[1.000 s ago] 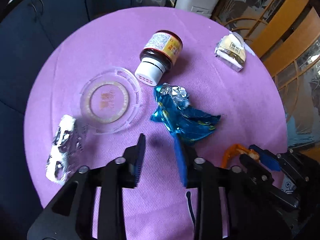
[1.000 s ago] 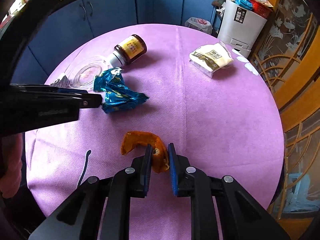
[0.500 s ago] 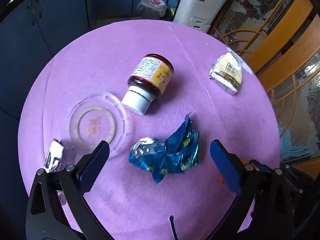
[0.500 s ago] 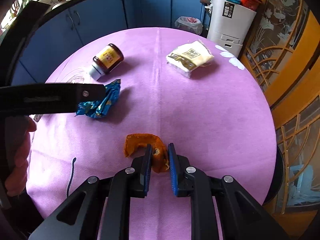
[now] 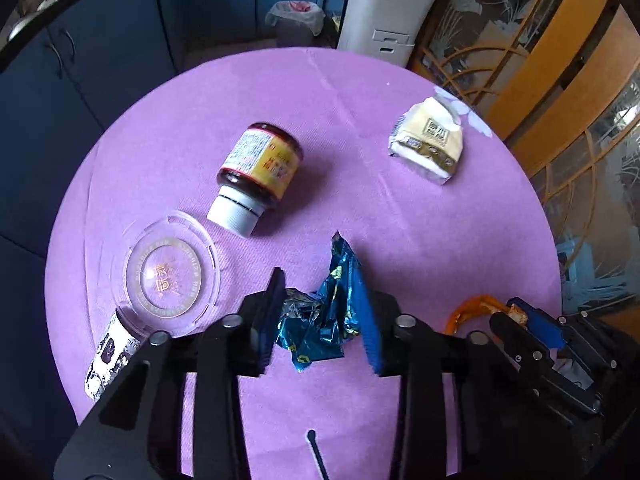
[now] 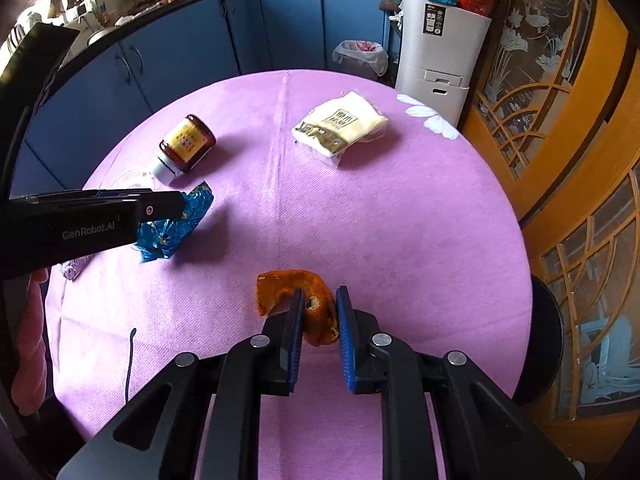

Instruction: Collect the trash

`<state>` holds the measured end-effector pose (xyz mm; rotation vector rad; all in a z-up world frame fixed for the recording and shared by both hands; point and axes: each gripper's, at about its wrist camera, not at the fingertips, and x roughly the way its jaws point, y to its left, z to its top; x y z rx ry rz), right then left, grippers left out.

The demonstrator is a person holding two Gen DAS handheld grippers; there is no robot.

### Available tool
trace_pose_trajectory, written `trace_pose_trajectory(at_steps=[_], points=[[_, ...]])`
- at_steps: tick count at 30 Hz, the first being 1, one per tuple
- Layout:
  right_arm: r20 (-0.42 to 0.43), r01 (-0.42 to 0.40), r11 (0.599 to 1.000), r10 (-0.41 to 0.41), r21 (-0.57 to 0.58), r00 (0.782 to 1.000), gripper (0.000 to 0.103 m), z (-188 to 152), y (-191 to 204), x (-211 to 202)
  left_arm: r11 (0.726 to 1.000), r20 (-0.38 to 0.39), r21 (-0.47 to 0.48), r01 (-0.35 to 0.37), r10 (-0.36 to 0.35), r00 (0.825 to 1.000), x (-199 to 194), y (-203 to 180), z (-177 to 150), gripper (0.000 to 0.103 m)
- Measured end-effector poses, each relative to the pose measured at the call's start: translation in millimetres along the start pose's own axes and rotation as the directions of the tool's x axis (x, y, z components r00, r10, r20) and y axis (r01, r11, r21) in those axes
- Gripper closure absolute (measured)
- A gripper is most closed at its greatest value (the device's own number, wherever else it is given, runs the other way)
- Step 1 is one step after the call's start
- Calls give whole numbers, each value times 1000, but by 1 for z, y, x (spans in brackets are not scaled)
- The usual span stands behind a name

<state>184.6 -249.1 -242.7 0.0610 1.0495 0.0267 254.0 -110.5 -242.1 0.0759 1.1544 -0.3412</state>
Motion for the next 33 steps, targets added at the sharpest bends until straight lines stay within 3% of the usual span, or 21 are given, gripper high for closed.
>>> trace_pose_trajectory(at_steps=[1, 7, 12, 14, 16, 18, 19, 28, 29, 30, 31, 32, 33], points=[[6, 0, 1000, 0, 5, 1000, 87, -1, -2, -2, 1000, 4, 3, -1, 1, 1000, -1, -3, 0, 90], [37, 1, 999, -3, 44, 999, 87, -4, -22, -13, 998, 32, 52, -46, 44, 999, -7, -30, 5, 94], [48, -7, 998, 4, 64, 999, 87, -7, -35, -18, 993, 27, 104, -62, 60, 998, -7, -30, 1, 91], [45, -13, 998, 10, 67, 999, 87, -9, -37, -16, 983, 54, 143, -113, 106, 993, -9, -30, -2, 78], [41, -19, 998, 16, 68, 999, 87, -10, -37, -15, 978, 82, 153, -145, 134, 988, -9, -28, -3, 5], [40, -24, 998, 21, 65, 999, 87, -11, -36, -15, 972, 160, 154, -177, 152, 975, -18, -24, -7, 3], [39, -25, 998, 22, 63, 999, 87, -11, -35, -14, 970, 162, 162, -181, 155, 975, -18, -21, -8, 3], [17, -35, 998, 35, 57, 999, 87, -8, -28, -4, 974, 66, 150, -169, 161, 985, 11, -7, -21, 5], [13, -36, 998, 35, 61, 999, 87, -8, -28, -3, 971, 66, 155, -181, 173, 983, 16, -8, -22, 8], [9, -36, 997, 35, 64, 999, 87, -8, -28, -2, 970, 57, 158, -187, 180, 982, 20, -9, -22, 17], [9, -36, 997, 35, 66, 999, 87, -8, -28, -2, 972, 25, 155, -174, 173, 985, 28, -7, -22, 30], [10, -34, 997, 34, 68, 999, 87, -8, -29, -3, 979, 6, 140, -151, 152, 988, 32, -5, -21, 30], [13, -31, 997, 30, 70, 999, 87, -8, -30, -4, 985, 16, 120, -128, 127, 992, 30, -1, -20, 38]])
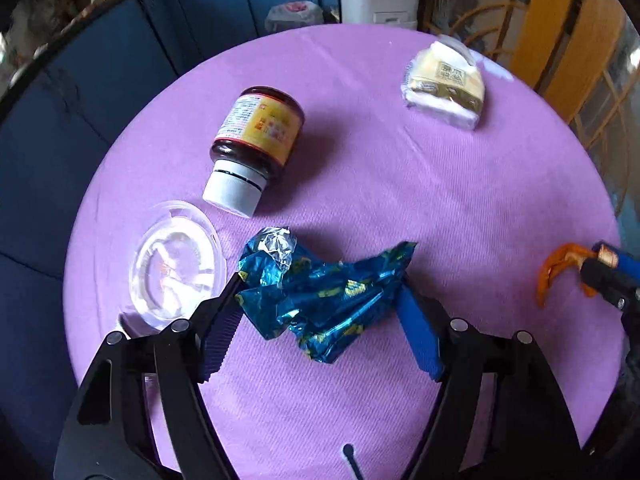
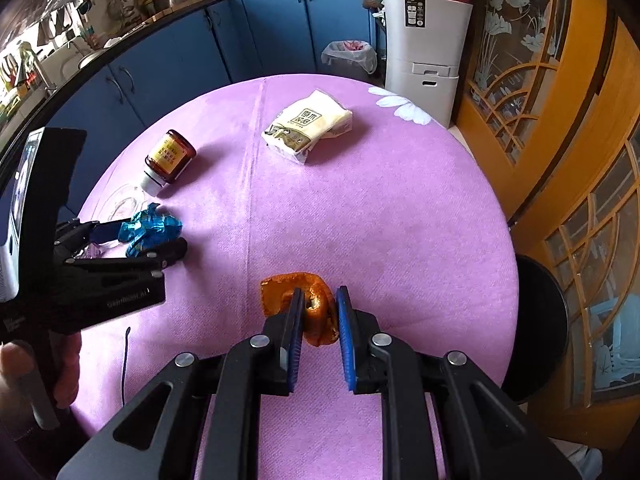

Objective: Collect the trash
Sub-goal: 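Carry both wrappers over the black bin and open both tools to drop them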

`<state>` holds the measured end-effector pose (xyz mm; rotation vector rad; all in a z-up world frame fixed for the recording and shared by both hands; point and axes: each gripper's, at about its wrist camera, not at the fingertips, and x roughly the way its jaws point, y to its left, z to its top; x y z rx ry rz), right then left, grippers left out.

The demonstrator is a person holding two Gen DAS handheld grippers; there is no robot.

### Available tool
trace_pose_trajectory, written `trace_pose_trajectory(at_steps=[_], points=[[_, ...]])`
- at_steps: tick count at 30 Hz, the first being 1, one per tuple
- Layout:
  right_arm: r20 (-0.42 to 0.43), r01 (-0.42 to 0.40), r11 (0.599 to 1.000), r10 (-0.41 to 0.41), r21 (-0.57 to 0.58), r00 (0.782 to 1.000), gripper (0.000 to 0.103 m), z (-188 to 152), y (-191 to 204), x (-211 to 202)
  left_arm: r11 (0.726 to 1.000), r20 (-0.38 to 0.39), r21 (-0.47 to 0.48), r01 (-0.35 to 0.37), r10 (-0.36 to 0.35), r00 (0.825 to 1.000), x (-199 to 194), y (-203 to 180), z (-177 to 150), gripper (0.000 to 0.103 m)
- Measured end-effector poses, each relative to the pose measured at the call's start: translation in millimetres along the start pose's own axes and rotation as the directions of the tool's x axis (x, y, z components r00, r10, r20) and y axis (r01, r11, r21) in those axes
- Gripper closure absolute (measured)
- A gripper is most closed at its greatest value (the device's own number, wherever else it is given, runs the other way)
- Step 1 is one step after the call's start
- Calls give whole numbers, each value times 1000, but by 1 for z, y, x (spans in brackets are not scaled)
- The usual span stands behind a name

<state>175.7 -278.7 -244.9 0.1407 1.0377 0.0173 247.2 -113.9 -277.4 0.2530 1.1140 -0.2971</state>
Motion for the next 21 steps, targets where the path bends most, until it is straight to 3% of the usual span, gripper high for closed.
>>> trace_pose_trajectory(at_steps=[6, 15, 21], points=[[6, 3, 1000, -3, 22, 1000, 87, 1, -8, -2, 998, 5, -24, 50, -50, 999, -10, -1, 7, 63], [48, 15, 998, -18, 69, 999, 87, 0, -33, -17, 996, 47, 28, 87, -88, 995, -33, -40, 25, 63], [81, 42, 991, -53, 125, 995, 87, -4, -66, -32, 990, 55, 90, 105, -110, 992, -43, -88, 35, 63]])
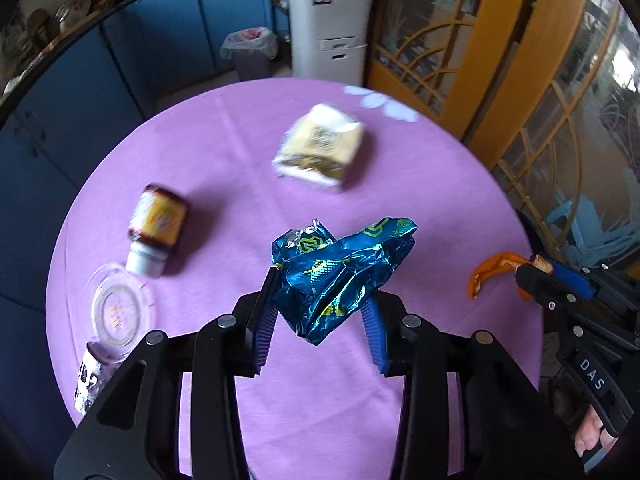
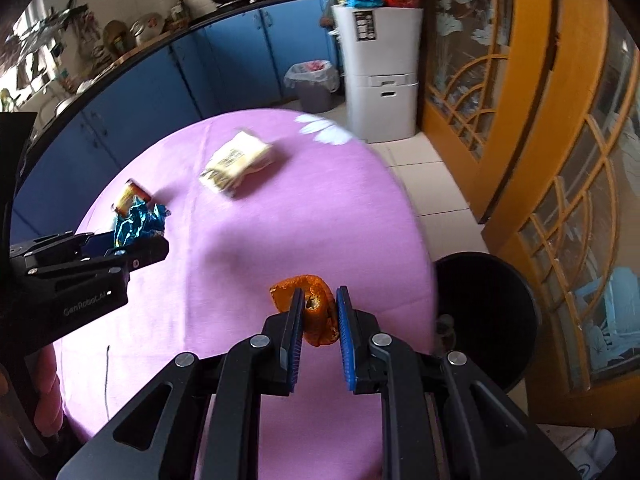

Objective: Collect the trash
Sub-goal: 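Carry both wrappers over the black bin and open both tools to drop them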

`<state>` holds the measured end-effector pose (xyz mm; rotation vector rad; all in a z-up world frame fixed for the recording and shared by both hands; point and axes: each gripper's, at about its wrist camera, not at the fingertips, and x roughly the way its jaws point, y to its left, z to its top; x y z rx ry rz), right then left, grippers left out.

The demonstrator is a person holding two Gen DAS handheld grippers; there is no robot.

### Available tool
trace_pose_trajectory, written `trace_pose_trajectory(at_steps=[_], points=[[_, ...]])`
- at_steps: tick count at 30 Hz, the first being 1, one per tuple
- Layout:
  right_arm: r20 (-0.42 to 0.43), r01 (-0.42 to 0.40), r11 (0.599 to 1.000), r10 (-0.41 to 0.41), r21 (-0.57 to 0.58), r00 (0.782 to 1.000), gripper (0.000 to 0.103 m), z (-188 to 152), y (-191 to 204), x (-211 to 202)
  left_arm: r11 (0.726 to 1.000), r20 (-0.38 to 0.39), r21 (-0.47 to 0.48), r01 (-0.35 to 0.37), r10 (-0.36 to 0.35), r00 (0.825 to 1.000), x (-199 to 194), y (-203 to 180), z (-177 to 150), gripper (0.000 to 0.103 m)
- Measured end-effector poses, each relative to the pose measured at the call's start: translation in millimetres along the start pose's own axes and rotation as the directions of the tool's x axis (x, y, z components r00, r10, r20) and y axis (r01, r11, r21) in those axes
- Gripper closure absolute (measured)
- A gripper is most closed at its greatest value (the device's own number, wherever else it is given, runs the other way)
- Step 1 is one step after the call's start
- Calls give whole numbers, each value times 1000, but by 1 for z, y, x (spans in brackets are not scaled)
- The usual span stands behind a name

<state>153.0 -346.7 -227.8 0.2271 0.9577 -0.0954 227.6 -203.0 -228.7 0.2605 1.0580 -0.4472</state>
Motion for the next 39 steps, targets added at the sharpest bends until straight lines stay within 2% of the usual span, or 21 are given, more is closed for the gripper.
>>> trace_pose_trajectory(at_steps=[7, 12, 18, 25, 26, 27, 28, 29, 35, 38, 39], points=[[45, 59, 995, -62, 78, 997, 87, -1, -49, -17, 995, 11, 92, 42, -43, 999, -1, -58, 18, 63], [64, 114, 983, -124, 144, 990, 86, -4, -91, -27, 981, 13, 171, 94, -98, 995, -2, -113, 34, 63], [60, 169, 963, -185, 208, 981, 86, -9, -131, -31, 966, 8, 232, 116, -121, 993, 4, -160, 51, 63], [44, 140, 954, -157, 265, 987, 85, -11, -164, -17, 955, -18, 268, 125, -125, 992, 19, -197, 61, 63], [41, 135, 953, -151, 270, 988, 75, -11, -167, -16, 954, -23, 273, 125, -123, 992, 21, -201, 62, 62], [37, 132, 953, -148, 274, 988, 37, -12, -171, -13, 952, -30, 278, 126, -123, 992, 24, -205, 63, 62], [42, 128, 953, -145, 276, 989, 15, -11, -174, -12, 951, -34, 281, 127, -122, 992, 25, -209, 64, 62], [60, 125, 952, -148, 280, 987, 6, -12, -177, -13, 950, -39, 285, 128, -122, 992, 27, -213, 65, 62], [45, 175, 933, -199, 315, 979, 6, -17, -197, -11, 941, -66, 305, 148, -134, 989, 38, -236, 71, 60], [37, 188, 925, -212, 331, 977, 6, -22, -207, -11, 937, -69, 312, 155, -141, 988, 42, -247, 73, 50], [33, 191, 922, -215, 337, 976, 6, -23, -210, -11, 936, -68, 314, 160, -145, 987, 43, -251, 74, 39]])
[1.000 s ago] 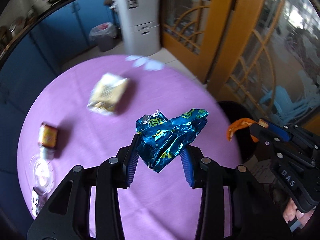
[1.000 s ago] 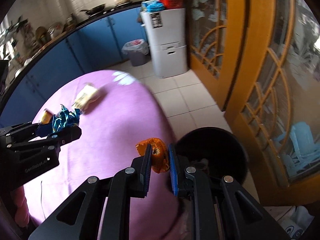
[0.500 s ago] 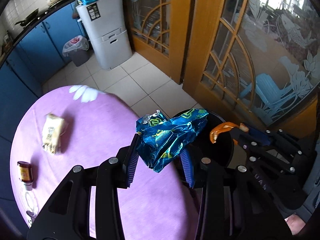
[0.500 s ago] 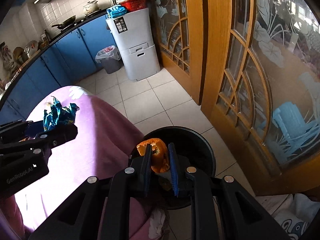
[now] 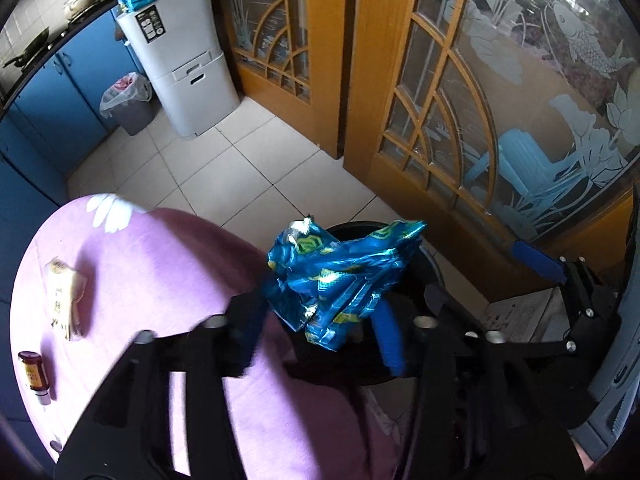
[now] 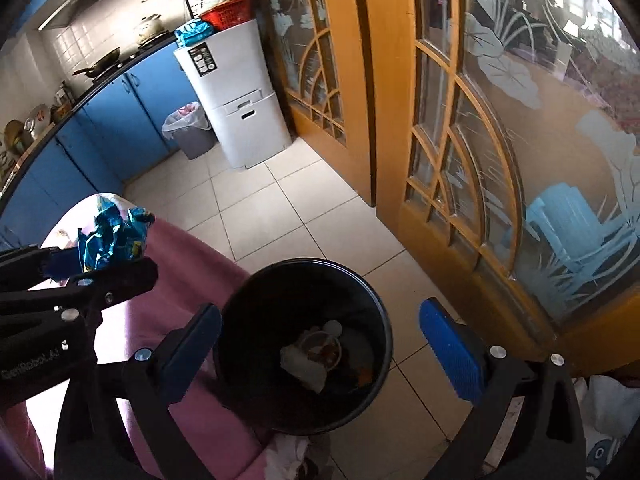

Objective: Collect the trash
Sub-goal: 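Carry both wrappers over the black bin and open both tools to drop them, then grasp the brown sauce jar with the left tool while the right tool grasps the beige snack bag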

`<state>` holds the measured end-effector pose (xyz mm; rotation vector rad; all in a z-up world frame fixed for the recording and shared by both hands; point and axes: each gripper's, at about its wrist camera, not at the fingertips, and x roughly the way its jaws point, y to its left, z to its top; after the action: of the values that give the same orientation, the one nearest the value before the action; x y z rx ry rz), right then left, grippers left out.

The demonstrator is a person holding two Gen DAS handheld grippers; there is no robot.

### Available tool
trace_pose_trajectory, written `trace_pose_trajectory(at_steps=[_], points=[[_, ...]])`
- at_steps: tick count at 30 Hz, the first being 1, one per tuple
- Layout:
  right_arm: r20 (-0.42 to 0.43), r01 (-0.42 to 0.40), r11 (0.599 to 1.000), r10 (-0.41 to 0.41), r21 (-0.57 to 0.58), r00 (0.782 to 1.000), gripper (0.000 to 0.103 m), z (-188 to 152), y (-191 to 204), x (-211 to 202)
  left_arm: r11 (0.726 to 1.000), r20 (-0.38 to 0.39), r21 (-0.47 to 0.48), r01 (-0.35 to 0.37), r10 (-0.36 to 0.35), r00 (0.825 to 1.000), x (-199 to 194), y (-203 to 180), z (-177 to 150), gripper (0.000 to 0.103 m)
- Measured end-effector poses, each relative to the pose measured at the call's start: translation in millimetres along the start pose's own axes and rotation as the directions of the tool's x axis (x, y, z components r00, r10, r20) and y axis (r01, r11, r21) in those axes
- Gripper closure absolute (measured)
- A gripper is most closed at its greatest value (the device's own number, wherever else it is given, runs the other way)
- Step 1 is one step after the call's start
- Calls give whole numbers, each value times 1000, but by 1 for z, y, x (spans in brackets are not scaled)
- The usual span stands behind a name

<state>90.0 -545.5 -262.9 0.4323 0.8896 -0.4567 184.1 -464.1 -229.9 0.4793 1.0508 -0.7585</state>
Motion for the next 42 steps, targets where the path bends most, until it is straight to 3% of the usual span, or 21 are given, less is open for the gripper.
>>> trace_pose_trajectory(at_steps=[1, 4, 10, 18, 24, 26, 29, 33, 36, 42], points=[[-1, 2, 1000, -2, 2, 1000, 6, 0, -2, 1, 1000, 7, 3, -3, 3, 1000, 0, -2, 1, 29], [-7, 3, 1000, -3, 16, 1000, 6, -1, -8, 3, 1000, 41, 24, -17, 16, 999, -1, -11, 5, 14], [-14, -9, 1000, 9, 20, 1000, 6, -1, -7, 4, 999, 30, -9, -50, 50, 998, 0, 1, 7, 10], [6, -95, 993, 96, -74, 995, 6, -1, 45, -3, 974, 9, -156, -162, 165, 986, -21, 72, -23, 10], [-15, -172, 963, 173, -206, 985, 6, -2, 118, -5, 906, 1, -317, -280, 296, 955, -62, 159, -72, 7], [-26, -208, 943, 208, -259, 978, 6, -3, 152, -7, 867, -15, -376, -328, 348, 937, -76, 192, -94, 6], [-51, -252, 918, 248, -306, 967, 6, -4, 192, -4, 821, -44, -450, -352, 373, 927, -87, 236, -123, 6], [-94, -293, 899, 278, -324, 956, 6, 0, 242, 10, 800, -69, -503, -326, 339, 938, -86, 284, -148, 6], [-108, -304, 900, 284, -313, 953, 6, 6, 271, 19, 811, -56, -521, -266, 279, 959, -81, 306, -156, 6], [-116, -252, 909, 226, -332, 967, 6, 13, 319, 40, 836, -32, -500, -224, 241, 970, -64, 325, -160, 6]])
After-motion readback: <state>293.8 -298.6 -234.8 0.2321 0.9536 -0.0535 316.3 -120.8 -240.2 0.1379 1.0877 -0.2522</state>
